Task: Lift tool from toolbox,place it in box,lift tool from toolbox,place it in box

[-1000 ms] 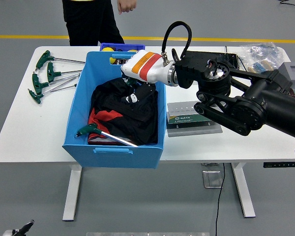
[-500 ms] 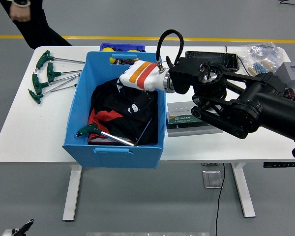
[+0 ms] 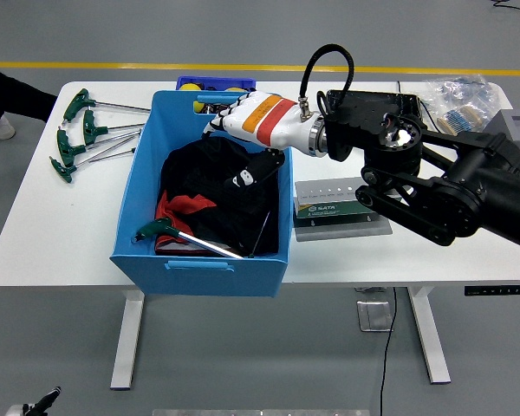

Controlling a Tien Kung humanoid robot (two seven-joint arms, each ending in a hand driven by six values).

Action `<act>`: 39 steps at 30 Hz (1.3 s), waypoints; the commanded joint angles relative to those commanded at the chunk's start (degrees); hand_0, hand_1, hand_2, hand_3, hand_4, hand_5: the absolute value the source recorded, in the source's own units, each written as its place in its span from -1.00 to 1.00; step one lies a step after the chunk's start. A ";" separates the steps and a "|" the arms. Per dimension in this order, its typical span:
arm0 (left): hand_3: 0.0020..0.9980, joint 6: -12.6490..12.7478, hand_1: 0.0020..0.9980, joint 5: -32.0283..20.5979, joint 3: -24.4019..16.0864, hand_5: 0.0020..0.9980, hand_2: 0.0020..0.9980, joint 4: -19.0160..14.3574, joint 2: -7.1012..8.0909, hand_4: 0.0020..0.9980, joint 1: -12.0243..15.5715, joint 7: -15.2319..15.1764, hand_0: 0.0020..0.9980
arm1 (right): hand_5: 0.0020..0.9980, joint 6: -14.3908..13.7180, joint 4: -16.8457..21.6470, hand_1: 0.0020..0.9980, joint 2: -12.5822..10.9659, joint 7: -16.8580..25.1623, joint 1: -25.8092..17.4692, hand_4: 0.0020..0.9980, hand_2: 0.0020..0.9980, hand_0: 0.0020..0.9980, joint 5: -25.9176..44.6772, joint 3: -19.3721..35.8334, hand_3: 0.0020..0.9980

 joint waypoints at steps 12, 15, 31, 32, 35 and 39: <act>0.43 -0.08 0.67 0.62 -1.23 0.34 0.60 0.00 -0.47 0.47 0.00 -0.03 0.62 | 0.23 -3.63 7.45 0.55 -9.40 1.24 -13.08 0.88 0.65 0.60 21.71 11.17 0.65; 0.43 -0.19 0.67 0.11 -0.97 0.34 0.60 0.00 -0.56 0.47 0.04 -0.22 0.62 | 0.23 -3.54 9.26 0.55 -10.86 2.86 -17.70 0.88 0.65 0.60 28.60 15.30 0.65; 0.45 -0.31 0.67 1.50 -1.49 0.34 0.60 0.00 -1.16 0.47 0.40 0.32 0.58 | 0.69 -0.02 17.60 0.57 -13.73 8.13 -41.60 1.00 0.65 0.62 50.89 35.97 0.71; 0.45 -0.45 0.67 1.61 -1.34 0.34 0.60 0.00 -1.19 0.47 0.43 0.48 0.58 | 0.69 0.19 17.86 0.57 -13.63 8.22 -43.02 1.00 0.65 0.62 50.78 37.02 0.71; 0.45 -0.97 0.67 1.37 -0.68 0.34 0.60 0.00 -1.26 0.47 0.45 0.81 0.58 | 0.76 0.47 18.58 0.57 -13.08 8.64 -47.30 1.00 0.66 0.61 50.72 40.57 0.72; 0.45 -1.43 0.67 0.83 0.19 0.34 0.60 0.00 -1.33 0.47 0.43 0.96 0.58 | 0.76 0.50 18.43 0.57 -10.67 8.87 -52.95 1.00 0.66 0.61 48.23 46.76 0.72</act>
